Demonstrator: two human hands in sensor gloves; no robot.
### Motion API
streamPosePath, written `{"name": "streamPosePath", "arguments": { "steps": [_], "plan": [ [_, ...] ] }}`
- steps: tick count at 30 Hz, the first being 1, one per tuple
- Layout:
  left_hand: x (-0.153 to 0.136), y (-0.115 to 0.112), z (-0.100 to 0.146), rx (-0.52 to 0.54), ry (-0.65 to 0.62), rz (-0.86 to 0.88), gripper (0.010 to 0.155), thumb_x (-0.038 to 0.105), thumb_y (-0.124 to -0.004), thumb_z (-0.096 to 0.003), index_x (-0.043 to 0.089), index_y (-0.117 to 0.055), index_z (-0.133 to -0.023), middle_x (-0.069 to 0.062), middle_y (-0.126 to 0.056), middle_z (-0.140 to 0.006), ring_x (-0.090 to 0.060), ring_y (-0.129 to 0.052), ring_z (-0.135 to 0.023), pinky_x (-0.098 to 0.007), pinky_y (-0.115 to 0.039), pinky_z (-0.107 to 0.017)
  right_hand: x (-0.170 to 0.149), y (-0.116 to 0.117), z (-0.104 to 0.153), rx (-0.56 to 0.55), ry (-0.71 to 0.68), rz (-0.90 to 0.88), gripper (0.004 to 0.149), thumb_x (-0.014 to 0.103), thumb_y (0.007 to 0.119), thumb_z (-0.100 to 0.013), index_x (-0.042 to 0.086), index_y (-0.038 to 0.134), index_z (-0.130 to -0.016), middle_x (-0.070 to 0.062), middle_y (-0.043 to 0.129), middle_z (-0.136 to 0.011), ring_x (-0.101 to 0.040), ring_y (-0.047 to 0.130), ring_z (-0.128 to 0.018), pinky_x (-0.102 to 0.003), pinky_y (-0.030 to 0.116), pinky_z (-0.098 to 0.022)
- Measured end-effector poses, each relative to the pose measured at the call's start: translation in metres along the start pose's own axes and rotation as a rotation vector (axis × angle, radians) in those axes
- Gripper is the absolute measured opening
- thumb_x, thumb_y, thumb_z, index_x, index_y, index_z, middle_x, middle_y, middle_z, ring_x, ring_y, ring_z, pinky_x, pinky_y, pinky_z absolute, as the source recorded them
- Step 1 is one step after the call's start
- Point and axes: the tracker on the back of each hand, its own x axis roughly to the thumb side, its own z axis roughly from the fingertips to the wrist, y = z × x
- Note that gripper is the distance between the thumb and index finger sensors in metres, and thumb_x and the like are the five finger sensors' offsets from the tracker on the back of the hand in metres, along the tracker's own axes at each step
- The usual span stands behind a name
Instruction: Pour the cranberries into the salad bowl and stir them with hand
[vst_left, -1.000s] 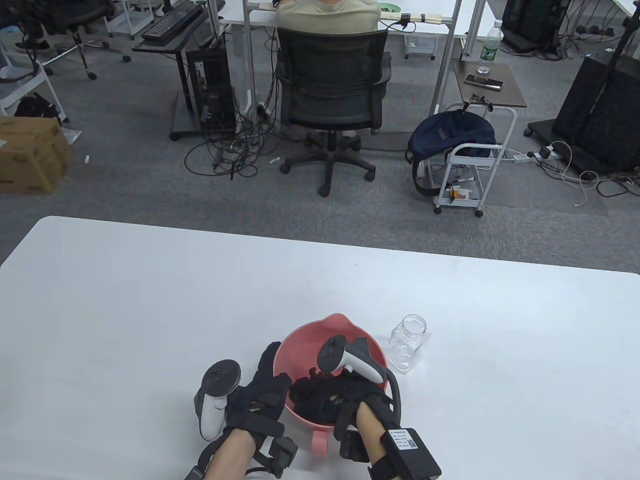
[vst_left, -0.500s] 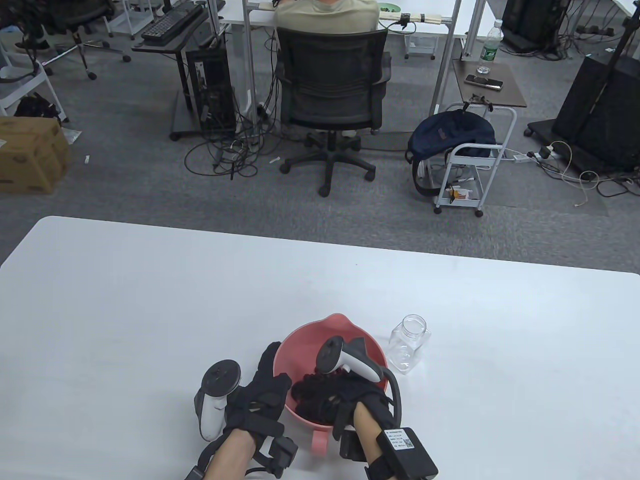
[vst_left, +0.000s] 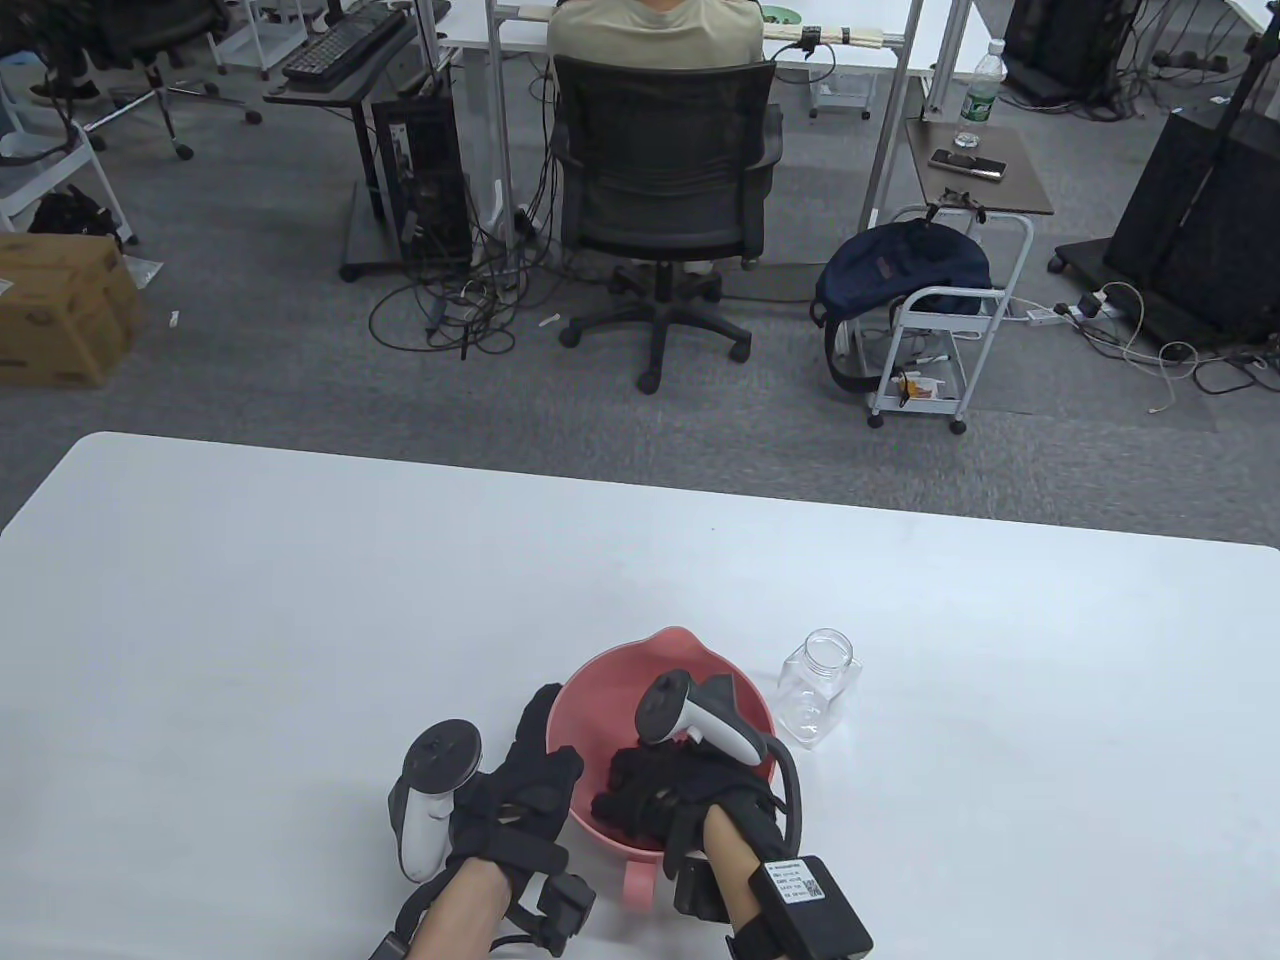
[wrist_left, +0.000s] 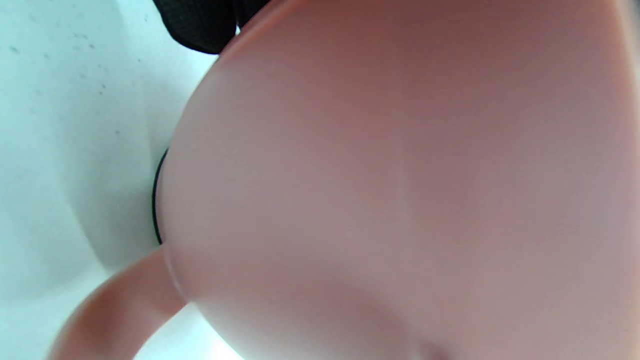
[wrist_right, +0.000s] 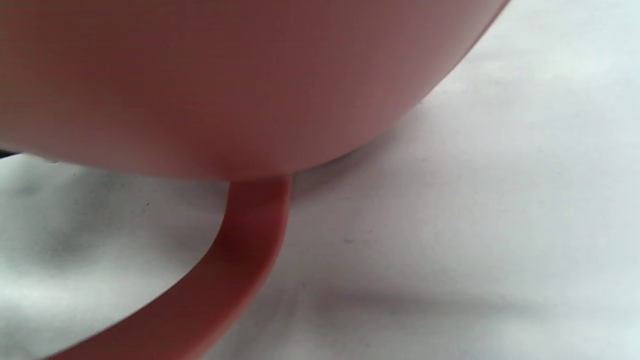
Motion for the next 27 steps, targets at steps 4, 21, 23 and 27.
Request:
{"name": "streamPosePath", "arguments": {
  "steps": [4,21,23,27],
  "plan": [
    [0.0000,0.0000,0.0000,0.000,0.000,0.001,0.070,0.035,-0.062,-0.0602,0.037,-0.017,-0.114,-0.007,-0.034,-0.126,-0.042,-0.045,-0.112,-0.056,-0.055,-0.079,-0.0014,-0.0004,-0.0004,-0.005,0.008,-0.022,0.085,0.080,0.068,-0.044,0.033,0.045,-0.111,0.002,0.043,-0.124,-0.025,0.064,-0.108,-0.040,0.072,-0.076],
    [-0.0004,0.0002,-0.0001,-0.001,0.001,0.001,0.070,0.035,-0.062,-0.0602,0.037,-0.017,-0.114,-0.007,-0.034,-0.126,-0.042,-0.046,-0.112,-0.056,-0.055,-0.079,-0.0006,-0.0012,0.0002,0.001,0.036,0.000,0.070,0.070,0.072,-0.051,0.028,0.064,-0.106,-0.002,0.077,-0.107,-0.014,0.091,-0.081,-0.026,0.086,-0.058],
    [-0.0004,0.0001,-0.0001,-0.001,0.001,0.001,0.070,0.035,-0.062,-0.0602,0.037,-0.017,-0.114,-0.007,-0.034,-0.126,-0.042,-0.046,-0.112,-0.056,-0.055,-0.079,-0.0005,-0.0013,-0.0001,0.000,0.034,0.001,0.065,0.070,0.073,-0.051,0.032,0.068,-0.103,0.002,0.082,-0.103,-0.010,0.094,-0.078,-0.024,0.087,-0.056],
    [-0.0004,0.0001,-0.0001,-0.001,0.000,0.000,0.070,0.035,-0.062,-0.0601,0.037,-0.017,-0.114,-0.007,-0.034,-0.126,-0.041,-0.046,-0.112,-0.056,-0.056,-0.079,0.0002,-0.0009,-0.0003,0.003,0.034,0.023,0.055,0.071,0.073,-0.048,0.047,0.074,-0.097,0.018,0.090,-0.098,-0.004,0.096,-0.078,-0.023,0.087,-0.056]
  ]
}}
